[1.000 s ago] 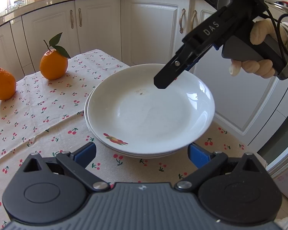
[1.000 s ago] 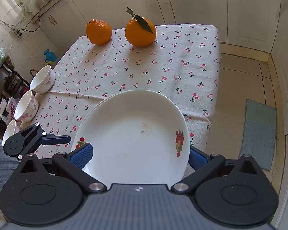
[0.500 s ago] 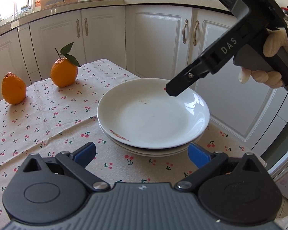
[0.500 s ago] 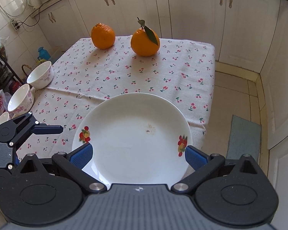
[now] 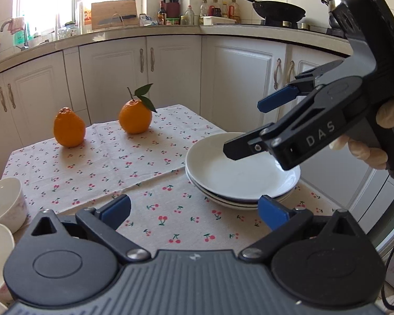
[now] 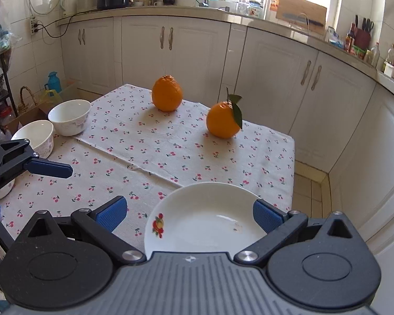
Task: Organize plates and bowls
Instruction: 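Withdraw both grippers from the stack and move them to the bowls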
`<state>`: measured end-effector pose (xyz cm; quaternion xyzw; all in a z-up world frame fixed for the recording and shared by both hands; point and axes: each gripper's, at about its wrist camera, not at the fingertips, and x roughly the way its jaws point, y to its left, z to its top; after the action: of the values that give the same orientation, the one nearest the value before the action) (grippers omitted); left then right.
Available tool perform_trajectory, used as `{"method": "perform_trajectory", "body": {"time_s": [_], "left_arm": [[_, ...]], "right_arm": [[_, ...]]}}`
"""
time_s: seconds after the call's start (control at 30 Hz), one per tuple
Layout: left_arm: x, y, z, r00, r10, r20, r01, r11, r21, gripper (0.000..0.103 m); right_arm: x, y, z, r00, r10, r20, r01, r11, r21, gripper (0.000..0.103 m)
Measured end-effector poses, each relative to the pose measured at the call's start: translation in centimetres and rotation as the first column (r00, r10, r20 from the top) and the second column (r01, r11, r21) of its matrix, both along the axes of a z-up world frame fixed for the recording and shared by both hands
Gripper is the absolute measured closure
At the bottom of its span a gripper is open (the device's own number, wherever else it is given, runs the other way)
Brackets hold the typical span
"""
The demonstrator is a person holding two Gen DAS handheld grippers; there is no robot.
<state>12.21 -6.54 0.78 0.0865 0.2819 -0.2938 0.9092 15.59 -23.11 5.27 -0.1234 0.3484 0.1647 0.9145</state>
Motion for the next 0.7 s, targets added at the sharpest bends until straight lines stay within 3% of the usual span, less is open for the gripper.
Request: {"method": "perform_trajectory", "body": {"time_s": [0.17,0.4,0.6,0.7], "left_arm": [[-1.7,3.1,0.2,0.997,0.077,0.013,-0.077,0.997,0.016,0.001],[-4.8,7.6,0.2,0.986,0.160,0.048,-0.161,0.987,0.020,0.001],[-7.0,12.0,0.0,0.973,0.221,0.061,-0.223,0.974,0.032,0.001],[-7.7,14.6,0.0,0.964,0.261,0.053,-0.263,0.964,0.038,0.001]], "right_arm": [[-1.5,4.1,-0.2,0.998,0.037,0.052,-0.035,0.999,-0.026,0.000],[-3.5,9.1,-0.9,0.994,0.074,0.075,-0.076,0.996,0.034,0.000],[-4.1,13.5,-2.0,0.985,0.164,0.048,-0.168,0.981,0.098,0.000],[-4.2,16.0,-2.4,0.981,0.190,0.037,-0.193,0.977,0.087,0.000]]}}
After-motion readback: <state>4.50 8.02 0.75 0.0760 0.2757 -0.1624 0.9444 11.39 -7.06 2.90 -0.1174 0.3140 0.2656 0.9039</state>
